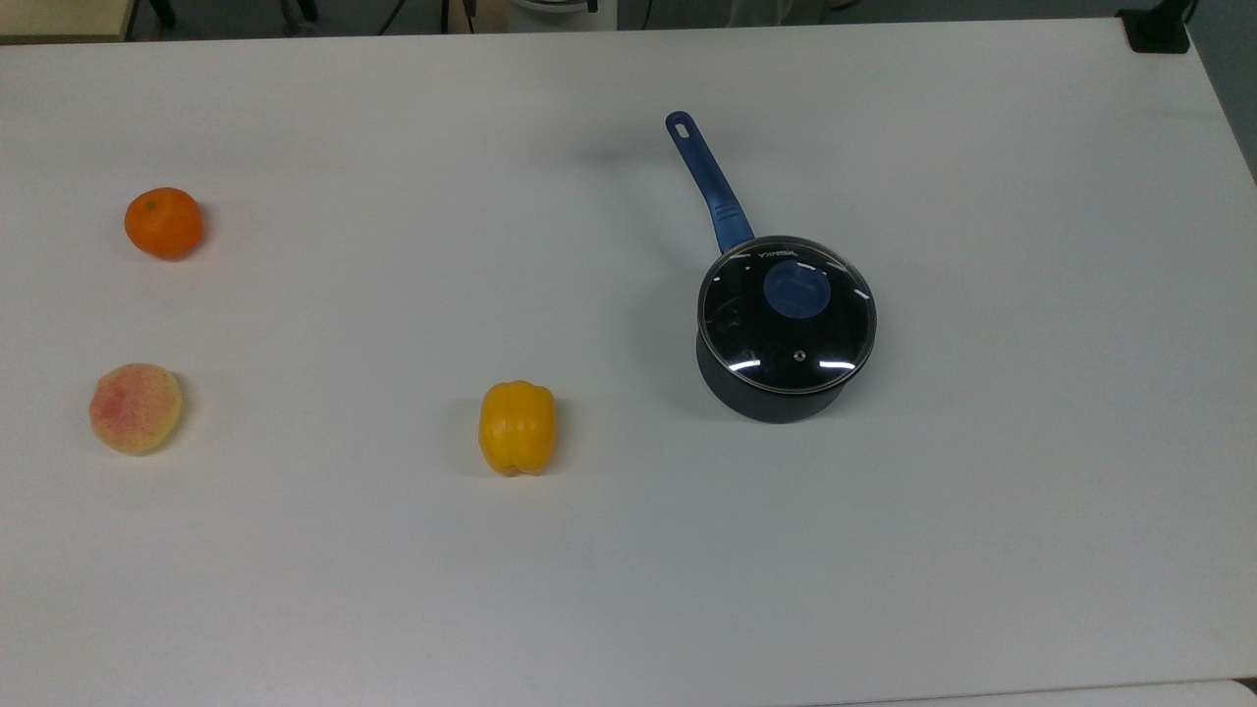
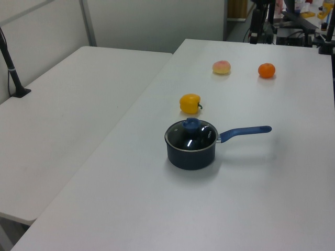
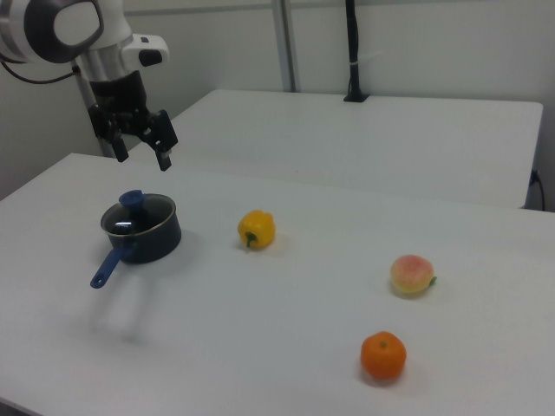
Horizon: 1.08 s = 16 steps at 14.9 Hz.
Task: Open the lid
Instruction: 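Move the gripper over the saucepan toward the blue lid knob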
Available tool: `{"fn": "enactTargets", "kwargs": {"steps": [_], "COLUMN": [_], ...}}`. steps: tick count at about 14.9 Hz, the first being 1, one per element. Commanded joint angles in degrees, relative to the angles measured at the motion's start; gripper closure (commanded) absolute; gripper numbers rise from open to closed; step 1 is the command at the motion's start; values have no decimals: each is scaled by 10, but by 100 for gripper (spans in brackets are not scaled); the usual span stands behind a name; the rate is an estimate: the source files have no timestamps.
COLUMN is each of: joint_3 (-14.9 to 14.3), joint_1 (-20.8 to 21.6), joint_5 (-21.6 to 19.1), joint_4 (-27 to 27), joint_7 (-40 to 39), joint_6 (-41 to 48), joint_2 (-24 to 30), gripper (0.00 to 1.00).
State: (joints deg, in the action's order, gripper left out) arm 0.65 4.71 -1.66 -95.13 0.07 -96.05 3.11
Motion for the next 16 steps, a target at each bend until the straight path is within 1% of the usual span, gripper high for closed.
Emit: {"fn": "enactTargets", "kwargs": {"steps": [1, 9, 11, 13, 14, 16], "joint_3": [-6, -4, -1, 1, 2, 3], "joint_1": [6, 8, 11, 33, 37, 50], "joint_5": [-8, -12, -15, -17, -19, -20], "joint_4": [7, 2, 4, 8, 8, 8], "joint_7": [-16, -16, -11, -5, -2, 28], "joint_6": [-5, -7, -8, -11, -18, -45], "joint_2": [-4, -7, -16, -32, -36, -43], "gripper": [0, 0, 0, 0, 0, 0]}}
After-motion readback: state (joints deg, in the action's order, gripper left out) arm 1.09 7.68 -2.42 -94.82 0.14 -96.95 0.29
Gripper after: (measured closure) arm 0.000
